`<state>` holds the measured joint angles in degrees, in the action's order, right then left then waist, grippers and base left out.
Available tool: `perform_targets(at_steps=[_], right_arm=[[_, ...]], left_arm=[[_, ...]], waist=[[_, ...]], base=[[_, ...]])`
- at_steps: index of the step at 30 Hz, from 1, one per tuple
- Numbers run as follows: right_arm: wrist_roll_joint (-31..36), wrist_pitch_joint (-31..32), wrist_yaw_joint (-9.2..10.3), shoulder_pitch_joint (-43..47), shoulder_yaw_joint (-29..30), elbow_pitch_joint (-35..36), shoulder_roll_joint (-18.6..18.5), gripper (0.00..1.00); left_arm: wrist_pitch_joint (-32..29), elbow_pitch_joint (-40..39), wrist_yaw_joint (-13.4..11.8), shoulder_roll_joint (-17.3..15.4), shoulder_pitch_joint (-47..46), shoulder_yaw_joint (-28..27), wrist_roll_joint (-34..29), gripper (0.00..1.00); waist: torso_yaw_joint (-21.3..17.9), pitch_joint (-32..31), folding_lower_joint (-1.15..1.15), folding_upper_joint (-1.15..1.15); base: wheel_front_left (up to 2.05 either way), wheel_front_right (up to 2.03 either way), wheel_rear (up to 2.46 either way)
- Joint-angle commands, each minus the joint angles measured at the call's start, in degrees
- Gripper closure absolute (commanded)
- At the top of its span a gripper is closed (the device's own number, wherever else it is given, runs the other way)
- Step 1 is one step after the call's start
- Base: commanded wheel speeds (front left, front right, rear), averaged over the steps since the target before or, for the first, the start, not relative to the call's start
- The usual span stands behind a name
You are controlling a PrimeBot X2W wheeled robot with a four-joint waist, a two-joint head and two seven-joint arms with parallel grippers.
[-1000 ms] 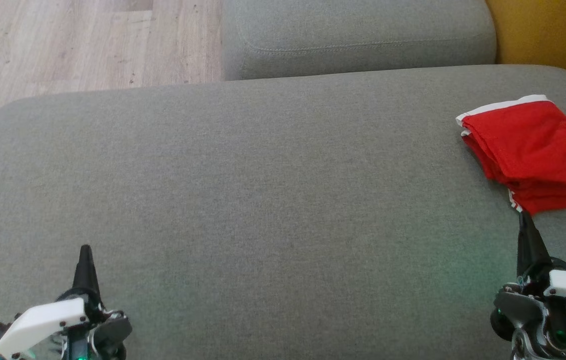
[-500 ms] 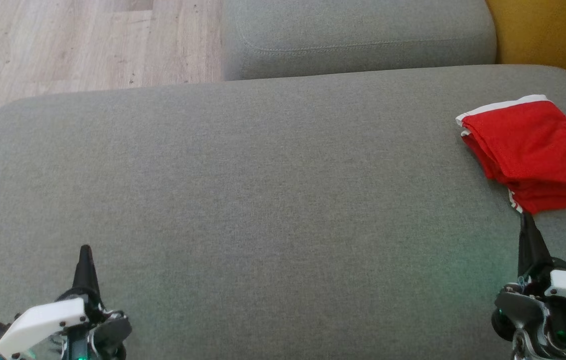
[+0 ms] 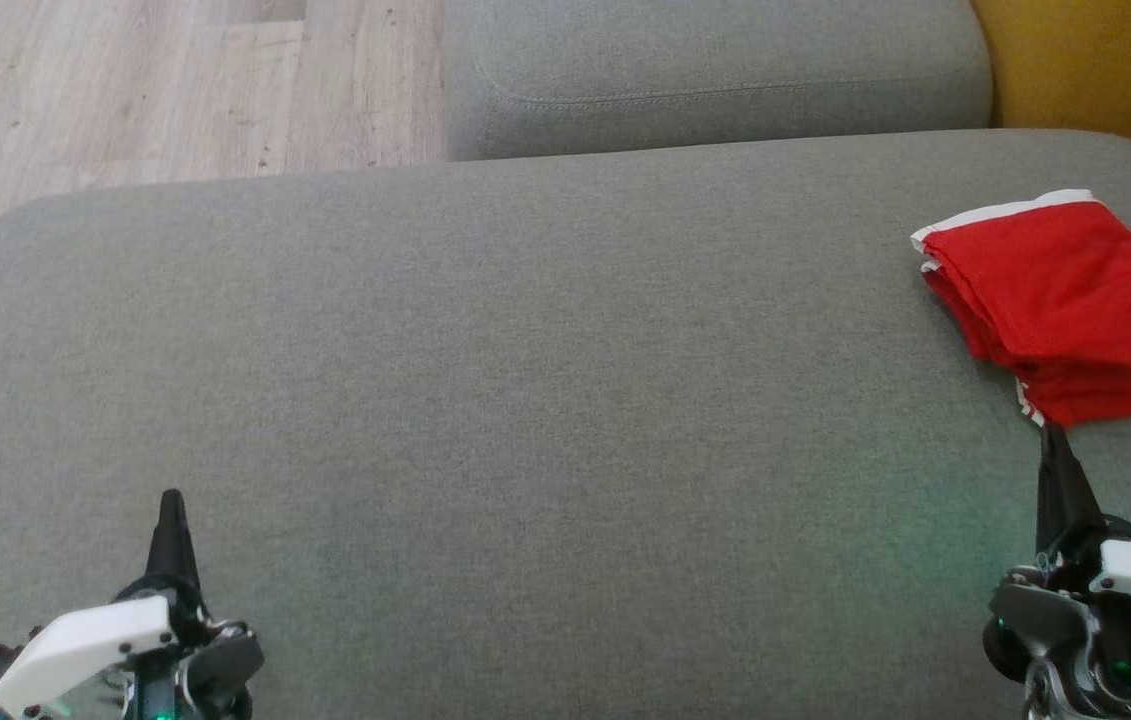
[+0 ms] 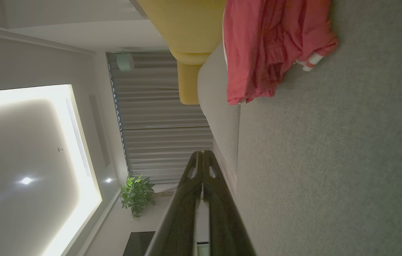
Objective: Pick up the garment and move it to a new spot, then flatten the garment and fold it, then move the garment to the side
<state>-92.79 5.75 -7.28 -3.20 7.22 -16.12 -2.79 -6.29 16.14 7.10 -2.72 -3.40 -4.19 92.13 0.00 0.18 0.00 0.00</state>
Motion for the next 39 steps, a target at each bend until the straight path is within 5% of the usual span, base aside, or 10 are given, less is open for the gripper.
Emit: perform_targets(at_steps=[1,39], right_arm=[[0.27,0.39,-0.21,-2.94,-1.13,2.12,-0.43,1.00],[0.44,0.56,-0.21,-2.96,-0.92,2.11,-0.29,1.00]], left_arm=[[-0.19,-2.09,0.38,-0.21,-2.79,-2.32,0.04,1.00],[-0.22,-2.10,0.39,-0.18,-2.79,-2.36,0.01,1.00]], waist=[[0.00,0.00,0.00,0.00],[0.00,0.00,0.00,0.00]], base=[[0.00,0.00,0.00],[0.00,0.00,0.00]])
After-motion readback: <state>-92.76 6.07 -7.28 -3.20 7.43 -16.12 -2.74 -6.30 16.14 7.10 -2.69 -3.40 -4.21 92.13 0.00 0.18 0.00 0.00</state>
